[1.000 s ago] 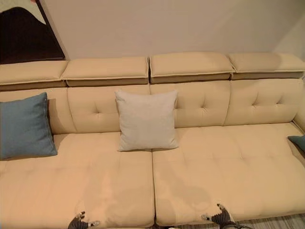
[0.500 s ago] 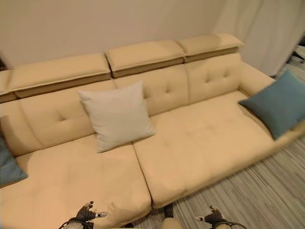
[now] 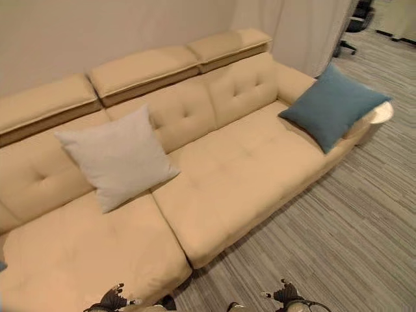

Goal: Pick up all the scattered cushions and arrange them neatly on the sofa.

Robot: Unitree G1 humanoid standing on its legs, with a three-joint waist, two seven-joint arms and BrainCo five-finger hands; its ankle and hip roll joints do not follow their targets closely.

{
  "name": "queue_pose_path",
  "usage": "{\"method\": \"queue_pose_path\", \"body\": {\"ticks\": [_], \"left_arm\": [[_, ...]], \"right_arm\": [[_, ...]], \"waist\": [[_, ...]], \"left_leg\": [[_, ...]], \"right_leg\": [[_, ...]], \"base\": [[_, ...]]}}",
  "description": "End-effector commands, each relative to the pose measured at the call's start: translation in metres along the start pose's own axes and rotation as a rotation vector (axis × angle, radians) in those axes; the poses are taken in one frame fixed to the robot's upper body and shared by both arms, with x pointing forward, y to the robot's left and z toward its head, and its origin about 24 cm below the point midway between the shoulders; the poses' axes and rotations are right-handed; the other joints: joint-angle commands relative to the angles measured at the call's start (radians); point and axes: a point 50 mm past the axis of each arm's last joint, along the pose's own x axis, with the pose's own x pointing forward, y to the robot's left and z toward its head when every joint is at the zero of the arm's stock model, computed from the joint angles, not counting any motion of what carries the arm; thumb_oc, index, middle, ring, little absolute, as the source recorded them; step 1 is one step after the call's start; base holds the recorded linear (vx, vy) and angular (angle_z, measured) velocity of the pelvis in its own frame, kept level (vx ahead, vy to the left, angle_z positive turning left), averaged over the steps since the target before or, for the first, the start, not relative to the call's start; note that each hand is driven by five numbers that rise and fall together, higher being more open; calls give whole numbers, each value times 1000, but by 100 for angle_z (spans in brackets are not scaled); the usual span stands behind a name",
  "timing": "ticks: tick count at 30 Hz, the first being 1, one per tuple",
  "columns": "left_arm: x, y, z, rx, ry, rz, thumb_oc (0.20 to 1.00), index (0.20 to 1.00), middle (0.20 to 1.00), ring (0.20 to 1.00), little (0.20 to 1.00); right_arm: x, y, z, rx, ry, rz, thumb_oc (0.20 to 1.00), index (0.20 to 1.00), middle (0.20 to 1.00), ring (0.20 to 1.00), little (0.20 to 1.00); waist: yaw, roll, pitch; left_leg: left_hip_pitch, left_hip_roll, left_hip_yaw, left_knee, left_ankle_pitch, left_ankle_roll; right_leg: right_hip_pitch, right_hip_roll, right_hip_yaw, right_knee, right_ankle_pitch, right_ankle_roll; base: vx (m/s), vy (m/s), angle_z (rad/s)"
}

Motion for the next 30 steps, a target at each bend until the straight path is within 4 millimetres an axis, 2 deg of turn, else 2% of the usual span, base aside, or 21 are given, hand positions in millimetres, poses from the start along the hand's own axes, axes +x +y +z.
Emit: {"method": "queue_pose_path", "body": {"ticks": [1, 3, 5, 7, 10, 12, 15, 17, 18, 19, 21, 22, 23, 24, 25, 26, 27, 30], "left_arm": [[6, 2, 33, 7, -89, -10, 1000, 1000, 1000, 1000, 1000], [6, -2, 32, 25, -90, -22, 1000, 1000, 1000, 1000, 1000], [5, -12, 35, 35, -103, -48, 1000, 1000, 1000, 1000, 1000], [5, -15, 34, 37, -102, -53, 1000, 1000, 1000, 1000, 1000], [5, -16, 31, 49, -87, -59, 1000, 1000, 1000, 1000, 1000], [5, -16, 30, 99, -82, -61, 1000, 1000, 1000, 1000, 1000], [6, -15, 32, 114, -89, -57, 1000, 1000, 1000, 1000, 1000], [7, -8, 36, 112, -96, -33, 1000, 1000, 1000, 1000, 1000], [7, -6, 35, 98, -90, -22, 1000, 1000, 1000, 1000, 1000], [7, -6, 35, 98, -90, -22, 1000, 1000, 1000, 1000, 1000], [7, 2, 32, 74, -76, 12, 1000, 1000, 1000, 1000, 1000], [8, 5, 31, 63, -70, 21, 1000, 1000, 1000, 1000, 1000], [8, 5, 32, 63, -72, 20, 1000, 1000, 1000, 1000, 1000], [8, 8, 30, 57, -64, 27, 1000, 1000, 1000, 1000, 1000], [8, 8, 27, 70, -47, 28, 1000, 1000, 1000, 1000, 1000], [8, 8, 27, 70, -47, 28, 1000, 1000, 1000, 1000, 1000], [8, 7, 26, 73, -41, 27, 1000, 1000, 1000, 1000, 1000], [8, 1, 30, 57, -54, 5, 1000, 1000, 1000, 1000, 1000]], "right_arm": [[3, -9, 4, 74, 7, -35, 1000, 1000, 1000, 1000, 1000], [2, -8, 0, 71, 25, -30, 1000, 1000, 1000, 1000, 1000], [2, -8, -4, 73, 40, -30, 1000, 1000, 1000, 1000, 1000], [1, -7, -10, 70, 53, -26, 1000, 1000, 1000, 1000, 1000], [0, -8, -16, 76, 74, -25, 1000, 1000, 1000, 1000, 1000], [0, -9, -16, 78, 78, -27, 1000, 1000, 1000, 1000, 1000], [0, -7, -13, 81, 67, -25, 1000, 1000, 1000, 1000, 1000], [2, -5, -4, 66, 41, -20, 1000, 1000, 1000, 1000, 1000], [1, -3, -3, 60, 41, -14, 1000, 1000, 1000, 1000, 1000], [2, -3, -3, 60, 41, -14, 1000, 1000, 1000, 1000, 1000], [2, -4, -3, 53, 45, -26, 1000, 1000, 1000, 1000, 1000], [2, -4, -2, 54, 45, -26, 1000, 1000, 1000, 1000, 1000], [2, -4, -2, 55, 44, -27, 1000, 1000, 1000, 1000, 1000], [3, -4, 0, 56, 42, -29, 1000, 1000, 1000, 1000, 1000], [2, -3, -1, 53, 45, -21, 1000, 1000, 1000, 1000, 1000], [2, -3, -1, 53, 45, -21, 1000, 1000, 1000, 1000, 1000], [2, -3, 0, 49, 42, -18, 1000, 1000, 1000, 1000, 1000], [3, -8, -2, 57, 46, -33, 1000, 1000, 1000, 1000, 1000]], "waist": [[-18, -53, 6], [-24, -48, 8], [-5, -45, 18], [5, -50, 16], [-2, -44, 16], [-12, -40, 16], [-17, -37, 21], [-14, -32, 32], [-4, -31, 37], [-3, -31, 38], [34, -22, 38], [42, -16, 35], [41, -20, 39], [44, -16, 37], [42, -30, 36], [42, -30, 36], [35, -33, 31], [24, -36, 32]], "left_leg": [[-30, -98, -30, 65, -67, -21], [-19, -92, -44, 80, -76, -22], [-31, -133, -198, 93, -81, -34], [-49, -173, -292, 93, -98, -32], [-45, -175, -283, 71, -103, -23], [-26, -188, -283, 36, -105, -4], [-13, -182, -257, 11, -97, 4], [-1, -173, -217, -17, -89, 14], [5, -168, -200, -20, -89, 15], [7, -168, -199, -20, -89, 15], [22, -140, -132, -43, -85, 6], [37, -128, -120, -49, -96, 0], [29, -132, -113, -47, -83, 5], [48, -123, -109, -54, -97, -2], [44, -127, -91, -48, -88, 0], [44, -127, -91, -48, -88, 0], [43, -124, -95, -42, -90, -3], [26, -110, -98, 34, -113, -19]], "right_leg": [[51, -41, -35, -82, 65, 133], [57, -30, -4, -92, 65, 125], [50, -19, 54, -96, 74, 121], [32, -18, 97, -94, 87, 122], [22, -15, 119, -88, 90, 123], [-7, -15, 162, -68, 105, 132], [-27, -17, 170, -48, 111, 140], [-65, -22, 158, -8, 117, 151], [-75, -39, 115, 1, 125, 153], [-74, -39, 116, 3, 124, 153], [-64, -121, -131, 11, 146, 148], [-54, -132, -185, 30, 131, 157], [-58, -139, -197, 31, 143, 148], [-49, -145, -210, 42, 128, 159], [-38, -139, -216, 3, 135, 147], [-38, -139, -216, 1, 136, 147], [-42, -124, -187, -6, 130, 144], [-31, -105, -164, -48, 133, 133]], "base": [[-14, -108, 0], [-17, -57, -11], [-44, -15, -50], [-33, -27, -131], [-10, 17, -92], [-12, 79, -43], [-13, 63, -84], [-64, 56, -62], [-26, 9, -108], [-57, -29, -118], [-35, -81, -89], [-32, -61, -84], [54, -69, -90], [-1, -129, -70], [55, -136, -30], [24, -150, -16], [91, -208, -17], [77, -208, -22]]}}
